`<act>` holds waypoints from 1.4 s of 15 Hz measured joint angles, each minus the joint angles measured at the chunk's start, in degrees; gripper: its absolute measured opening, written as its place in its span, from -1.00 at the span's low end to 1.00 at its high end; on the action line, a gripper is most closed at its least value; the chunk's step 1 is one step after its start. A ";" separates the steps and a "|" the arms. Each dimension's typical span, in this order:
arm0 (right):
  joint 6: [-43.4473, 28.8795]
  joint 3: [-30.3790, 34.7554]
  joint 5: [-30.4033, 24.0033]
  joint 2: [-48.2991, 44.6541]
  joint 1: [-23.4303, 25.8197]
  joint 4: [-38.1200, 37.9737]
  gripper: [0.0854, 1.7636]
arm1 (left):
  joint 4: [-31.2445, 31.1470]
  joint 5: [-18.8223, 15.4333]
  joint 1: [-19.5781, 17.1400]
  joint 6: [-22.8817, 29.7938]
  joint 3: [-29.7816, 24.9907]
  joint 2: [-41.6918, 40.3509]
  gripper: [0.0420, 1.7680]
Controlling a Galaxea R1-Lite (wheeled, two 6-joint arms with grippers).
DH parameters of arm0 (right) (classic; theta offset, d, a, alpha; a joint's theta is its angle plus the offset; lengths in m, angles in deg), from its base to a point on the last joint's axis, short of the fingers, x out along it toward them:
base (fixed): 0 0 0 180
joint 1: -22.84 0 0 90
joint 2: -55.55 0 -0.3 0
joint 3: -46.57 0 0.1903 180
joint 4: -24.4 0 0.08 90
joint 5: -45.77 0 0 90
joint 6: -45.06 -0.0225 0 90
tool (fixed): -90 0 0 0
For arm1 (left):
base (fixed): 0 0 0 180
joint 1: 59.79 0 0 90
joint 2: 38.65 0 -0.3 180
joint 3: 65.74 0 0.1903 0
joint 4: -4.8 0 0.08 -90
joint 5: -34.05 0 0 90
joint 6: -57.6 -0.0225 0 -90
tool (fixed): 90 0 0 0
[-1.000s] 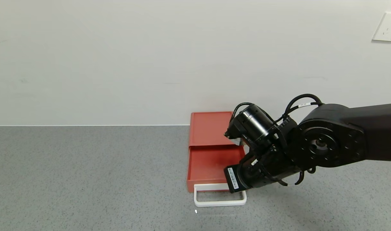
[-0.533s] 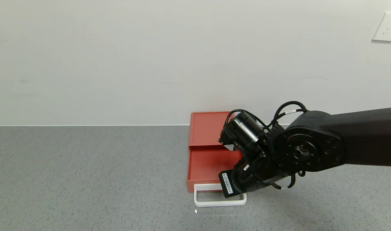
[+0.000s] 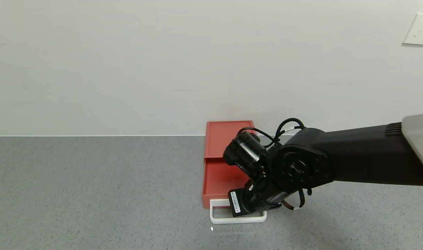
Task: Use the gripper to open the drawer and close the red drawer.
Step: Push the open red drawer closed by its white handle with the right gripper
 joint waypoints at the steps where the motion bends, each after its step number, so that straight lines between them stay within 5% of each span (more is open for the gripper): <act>1: -0.49 -0.88 0.06 0.72 0.00 -0.13 -0.96 | 0.00 0.00 0.00 0.02 0.00 0.00 0.98; 21: -1.99 -7.30 3.91 7.08 0.35 -0.33 -0.96 | 0.00 0.00 0.00 0.02 0.00 0.00 0.98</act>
